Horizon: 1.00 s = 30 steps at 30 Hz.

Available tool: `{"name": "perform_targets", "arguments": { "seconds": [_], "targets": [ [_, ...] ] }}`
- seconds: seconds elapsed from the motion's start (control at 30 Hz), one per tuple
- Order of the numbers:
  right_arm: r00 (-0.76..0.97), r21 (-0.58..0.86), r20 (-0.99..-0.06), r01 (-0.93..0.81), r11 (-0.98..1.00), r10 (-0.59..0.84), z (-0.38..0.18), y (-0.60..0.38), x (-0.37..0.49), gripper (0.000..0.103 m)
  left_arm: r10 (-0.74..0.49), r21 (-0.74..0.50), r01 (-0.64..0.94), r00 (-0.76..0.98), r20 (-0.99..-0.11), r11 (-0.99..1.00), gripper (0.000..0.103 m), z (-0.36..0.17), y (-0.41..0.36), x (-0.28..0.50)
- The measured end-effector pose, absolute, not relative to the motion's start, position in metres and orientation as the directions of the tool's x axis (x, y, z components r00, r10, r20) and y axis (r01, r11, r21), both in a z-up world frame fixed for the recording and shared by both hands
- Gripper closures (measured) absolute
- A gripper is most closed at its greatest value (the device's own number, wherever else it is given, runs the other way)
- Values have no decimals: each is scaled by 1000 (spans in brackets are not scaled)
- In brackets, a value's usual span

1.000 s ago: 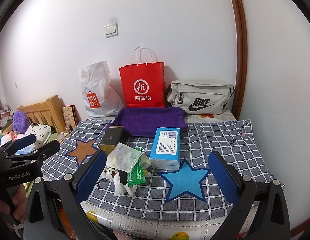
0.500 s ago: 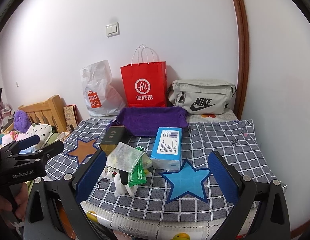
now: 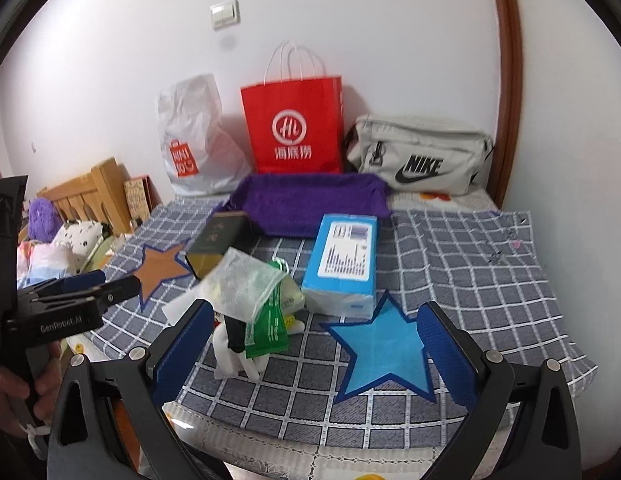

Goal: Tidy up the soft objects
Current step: 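Move the left tool to the white mesh bag while the right tool approaches the green wet-wipe packet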

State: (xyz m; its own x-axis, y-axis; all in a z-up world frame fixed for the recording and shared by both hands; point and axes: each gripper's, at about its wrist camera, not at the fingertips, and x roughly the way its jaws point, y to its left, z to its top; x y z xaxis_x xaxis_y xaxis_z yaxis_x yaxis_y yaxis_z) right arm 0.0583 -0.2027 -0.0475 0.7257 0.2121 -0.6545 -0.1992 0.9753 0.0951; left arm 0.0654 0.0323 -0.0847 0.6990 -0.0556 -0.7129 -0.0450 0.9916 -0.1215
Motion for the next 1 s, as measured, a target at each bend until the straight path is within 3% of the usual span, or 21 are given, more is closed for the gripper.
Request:
{"name": "perform_targets", "arguments": {
  "seconds": [0.2,0.53,0.8,1.0],
  "targets": [
    [671,83,-707,-237,968,224,-77,-189,80,2,-70,-135,-41,688,-723,990,24,-105,41,81],
    [622,110,-751,-212,971,221,-112,-200,108,2,-261,-236,124,613,-746,964,20,-135,13,117],
    [615,124,-755,-207,971,227,-122,-211,119,2,-294,-263,145,639,-711,954,21,-144,9,140],
    [601,152,-760,-205,967,247,-132,-216,129,2,-279,-241,144,596,-753,960,23,-152,4,158]
  ]
}}
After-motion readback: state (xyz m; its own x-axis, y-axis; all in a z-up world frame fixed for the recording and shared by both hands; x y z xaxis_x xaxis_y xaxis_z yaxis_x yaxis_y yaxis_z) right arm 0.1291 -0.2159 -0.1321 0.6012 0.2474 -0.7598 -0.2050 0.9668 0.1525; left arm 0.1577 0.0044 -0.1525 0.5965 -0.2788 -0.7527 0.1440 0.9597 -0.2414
